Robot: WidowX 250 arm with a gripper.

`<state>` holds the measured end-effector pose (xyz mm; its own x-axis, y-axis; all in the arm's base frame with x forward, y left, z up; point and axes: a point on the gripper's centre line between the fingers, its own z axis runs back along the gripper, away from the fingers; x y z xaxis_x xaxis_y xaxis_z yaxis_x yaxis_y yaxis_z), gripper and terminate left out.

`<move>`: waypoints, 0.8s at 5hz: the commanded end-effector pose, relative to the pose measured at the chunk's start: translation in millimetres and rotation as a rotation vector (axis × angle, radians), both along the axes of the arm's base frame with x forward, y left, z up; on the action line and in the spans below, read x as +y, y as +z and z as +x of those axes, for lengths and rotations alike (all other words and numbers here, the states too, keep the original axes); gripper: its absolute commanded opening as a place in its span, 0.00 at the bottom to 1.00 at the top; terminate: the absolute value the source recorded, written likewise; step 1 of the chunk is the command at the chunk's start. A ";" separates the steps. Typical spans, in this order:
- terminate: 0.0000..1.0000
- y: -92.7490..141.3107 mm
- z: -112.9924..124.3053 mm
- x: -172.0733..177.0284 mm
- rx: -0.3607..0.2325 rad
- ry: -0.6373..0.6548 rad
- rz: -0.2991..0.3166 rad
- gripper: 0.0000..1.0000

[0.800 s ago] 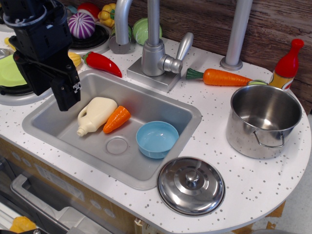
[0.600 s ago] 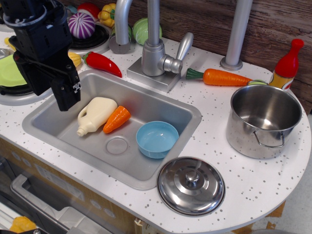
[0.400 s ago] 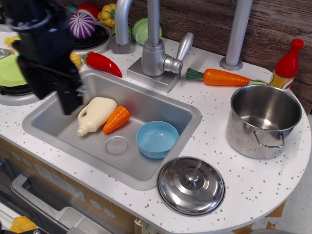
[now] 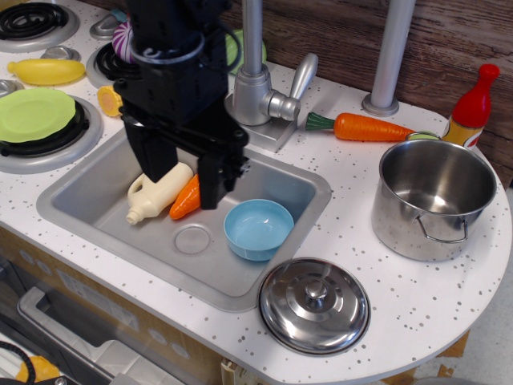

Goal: Put lid on pot or pan

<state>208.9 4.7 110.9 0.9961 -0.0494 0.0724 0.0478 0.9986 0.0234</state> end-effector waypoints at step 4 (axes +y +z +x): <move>0.00 -61.7 37.7 -78.8 -0.066 -0.065 0.049 1.00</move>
